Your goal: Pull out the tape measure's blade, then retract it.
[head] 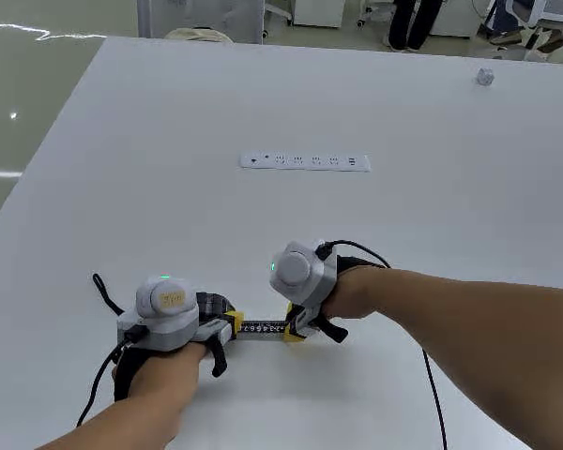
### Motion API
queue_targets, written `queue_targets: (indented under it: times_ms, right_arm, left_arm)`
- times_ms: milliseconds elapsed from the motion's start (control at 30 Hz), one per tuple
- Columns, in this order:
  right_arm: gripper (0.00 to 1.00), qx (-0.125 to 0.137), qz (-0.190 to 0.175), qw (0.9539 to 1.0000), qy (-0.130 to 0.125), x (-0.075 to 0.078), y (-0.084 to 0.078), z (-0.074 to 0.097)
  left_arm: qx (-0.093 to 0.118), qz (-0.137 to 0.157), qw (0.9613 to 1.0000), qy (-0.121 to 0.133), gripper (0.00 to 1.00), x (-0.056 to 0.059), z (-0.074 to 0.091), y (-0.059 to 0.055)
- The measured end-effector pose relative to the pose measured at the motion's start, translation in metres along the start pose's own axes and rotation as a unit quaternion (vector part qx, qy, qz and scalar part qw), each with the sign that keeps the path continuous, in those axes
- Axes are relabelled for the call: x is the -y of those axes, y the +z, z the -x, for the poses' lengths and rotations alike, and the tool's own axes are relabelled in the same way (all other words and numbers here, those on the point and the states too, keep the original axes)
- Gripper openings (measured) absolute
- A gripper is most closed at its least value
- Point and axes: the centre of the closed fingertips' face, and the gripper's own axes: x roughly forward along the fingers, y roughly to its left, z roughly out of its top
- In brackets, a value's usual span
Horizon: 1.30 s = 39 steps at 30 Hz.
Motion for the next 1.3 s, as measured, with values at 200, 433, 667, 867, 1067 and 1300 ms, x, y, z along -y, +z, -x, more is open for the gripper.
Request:
queue_targets:
  times_ms: [200, 433, 667, 867, 1067, 1300]
  right_arm:
    - [0.13, 0.004, 0.000, 1.0000, 0.002, -0.001, 0.005, -0.002]
    - [0.13, 0.006, 0.003, 1.0000, 0.002, -0.003, 0.013, -0.004]
    - [0.13, 0.010, 0.004, 0.9999, 0.001, -0.004, 0.018, -0.005]
    - [0.13, 0.013, 0.007, 0.9999, 0.001, -0.004, 0.021, -0.006]
    - [0.13, 0.017, 0.010, 0.9998, 0.000, -0.002, 0.025, -0.007]
    - [0.13, 0.028, 0.015, 0.9995, 0.003, -0.003, 0.030, -0.009]
  left_arm:
    - [0.000, 0.000, 1.0000, -0.001, 0.60, 0.000, 0.000, 0.000]
    - [0.000, 0.000, 1.0000, -0.002, 0.60, 0.000, 0.000, 0.000]
    - [0.000, 0.000, 1.0000, -0.003, 0.60, -0.001, 0.000, 0.000]
    - [-0.001, 0.001, 1.0000, -0.003, 0.60, -0.001, 0.000, 0.000]
    - [-0.001, 0.003, 1.0000, -0.001, 0.60, -0.001, 0.000, 0.000]
    - [0.001, 0.004, 1.0000, 0.000, 0.60, -0.001, 0.000, 0.000]
